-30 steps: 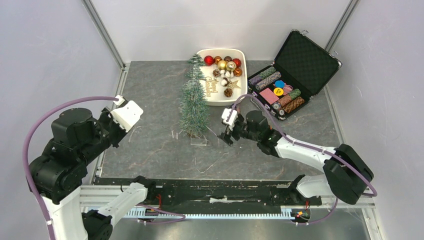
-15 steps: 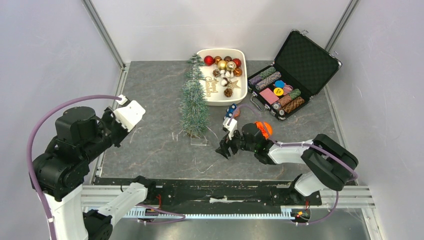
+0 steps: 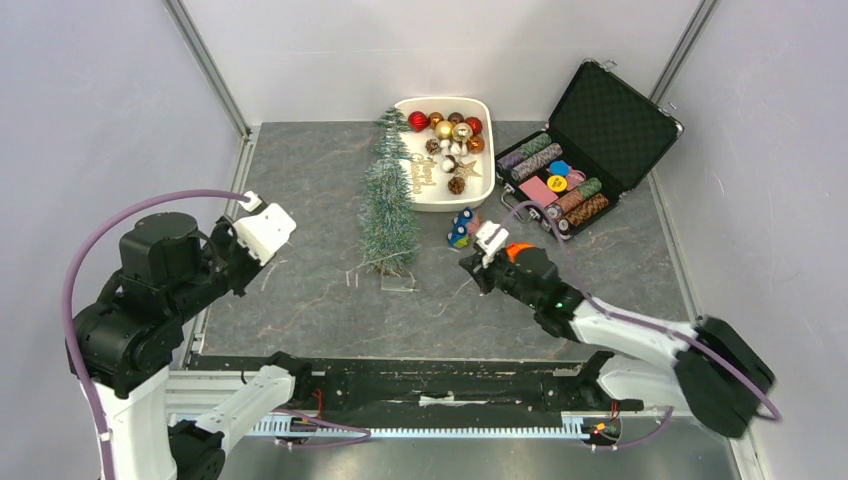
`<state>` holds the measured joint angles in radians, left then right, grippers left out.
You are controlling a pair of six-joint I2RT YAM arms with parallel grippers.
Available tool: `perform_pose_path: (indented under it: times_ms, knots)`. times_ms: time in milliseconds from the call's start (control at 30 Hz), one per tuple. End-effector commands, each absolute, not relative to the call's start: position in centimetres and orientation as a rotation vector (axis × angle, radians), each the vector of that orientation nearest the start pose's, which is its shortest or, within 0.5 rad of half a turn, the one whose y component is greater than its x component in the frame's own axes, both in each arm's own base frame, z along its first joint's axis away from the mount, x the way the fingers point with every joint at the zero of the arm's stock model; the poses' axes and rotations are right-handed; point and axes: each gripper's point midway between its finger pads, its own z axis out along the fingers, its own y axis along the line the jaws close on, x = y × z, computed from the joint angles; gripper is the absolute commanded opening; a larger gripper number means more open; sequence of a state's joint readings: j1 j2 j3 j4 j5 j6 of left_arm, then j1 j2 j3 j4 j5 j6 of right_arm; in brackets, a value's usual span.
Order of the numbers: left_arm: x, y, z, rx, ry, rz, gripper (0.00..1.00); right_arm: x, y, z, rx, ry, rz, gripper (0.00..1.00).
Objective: Decorate the small christmas tree
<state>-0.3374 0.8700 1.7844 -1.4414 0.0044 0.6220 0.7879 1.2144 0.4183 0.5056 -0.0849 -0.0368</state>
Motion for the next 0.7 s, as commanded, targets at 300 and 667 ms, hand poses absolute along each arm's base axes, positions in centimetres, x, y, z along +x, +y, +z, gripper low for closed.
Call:
perform_pose_path:
  times_ms: [300,667]
  knots:
    - [16.0,-3.6,37.2,0.944,1.897,0.116,0.02,20.0,23.8,27.4,-1.063,1.263,0.499,0.00]
    - [24.8,1.4,35.9,0.652,1.912,0.596,0.02,24.4,23.2,53.9,-0.787,0.933,0.275,0.00]
